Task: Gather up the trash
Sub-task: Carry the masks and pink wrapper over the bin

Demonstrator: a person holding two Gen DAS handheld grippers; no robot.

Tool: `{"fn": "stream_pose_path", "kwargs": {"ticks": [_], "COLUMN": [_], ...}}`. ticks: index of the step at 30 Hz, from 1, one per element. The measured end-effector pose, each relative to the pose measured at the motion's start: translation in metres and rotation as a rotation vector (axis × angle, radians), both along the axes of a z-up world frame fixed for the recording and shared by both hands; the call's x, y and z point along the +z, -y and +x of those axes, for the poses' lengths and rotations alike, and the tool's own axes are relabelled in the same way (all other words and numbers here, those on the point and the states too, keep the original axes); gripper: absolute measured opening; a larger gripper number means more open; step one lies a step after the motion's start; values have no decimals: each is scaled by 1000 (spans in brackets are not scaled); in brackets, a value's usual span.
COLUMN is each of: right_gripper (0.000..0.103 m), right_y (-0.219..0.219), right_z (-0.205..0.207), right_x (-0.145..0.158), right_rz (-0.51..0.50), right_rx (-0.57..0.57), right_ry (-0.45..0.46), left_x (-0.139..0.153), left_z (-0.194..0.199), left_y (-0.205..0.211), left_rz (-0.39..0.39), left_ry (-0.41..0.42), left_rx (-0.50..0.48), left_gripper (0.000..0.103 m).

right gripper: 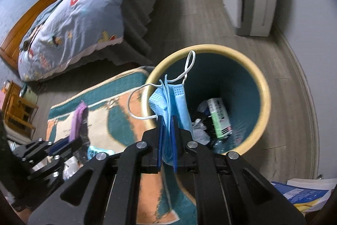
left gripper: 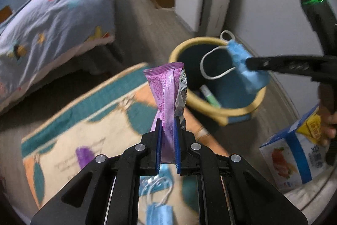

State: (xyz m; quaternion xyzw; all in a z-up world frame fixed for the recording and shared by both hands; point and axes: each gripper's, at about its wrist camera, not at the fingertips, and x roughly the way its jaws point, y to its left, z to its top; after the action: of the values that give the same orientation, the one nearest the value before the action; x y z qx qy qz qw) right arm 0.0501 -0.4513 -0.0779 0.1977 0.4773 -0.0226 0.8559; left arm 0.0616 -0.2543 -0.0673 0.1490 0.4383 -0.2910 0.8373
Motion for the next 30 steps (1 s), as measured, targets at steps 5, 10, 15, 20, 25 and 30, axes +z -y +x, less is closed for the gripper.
{"fn": "stream_pose_path", "kwargs": {"ticks": [5,10,15,20,25,30], "right_gripper": [7,7,7,7,7,7], "right_y": [24,45,63,76,80,81], "right_z": [-1,-5,-5,-5,-7,-9], "right_x": [1,-7,-19,-32,-33,-29], "right_rz": [0,-13,-19,-3,10,33], "right_rx": [-72,-124,-173,-215,-214,-216], "right_ry": [21,19,-2,-31,-23,20], "left_x": [45,41,7,-10,-23,-29], "left_z": [11,17,25,29,36,39], "left_y": [27,43,60,74,84,95], "left_rz": [-45,-27,-9,-1,-7,-37], "left_ry": [68,134,55,17,-7,-13], "left_rx": [-60,-84,-91,-106,-107,-99], "left_gripper": [11,11,12,12,12,12]}}
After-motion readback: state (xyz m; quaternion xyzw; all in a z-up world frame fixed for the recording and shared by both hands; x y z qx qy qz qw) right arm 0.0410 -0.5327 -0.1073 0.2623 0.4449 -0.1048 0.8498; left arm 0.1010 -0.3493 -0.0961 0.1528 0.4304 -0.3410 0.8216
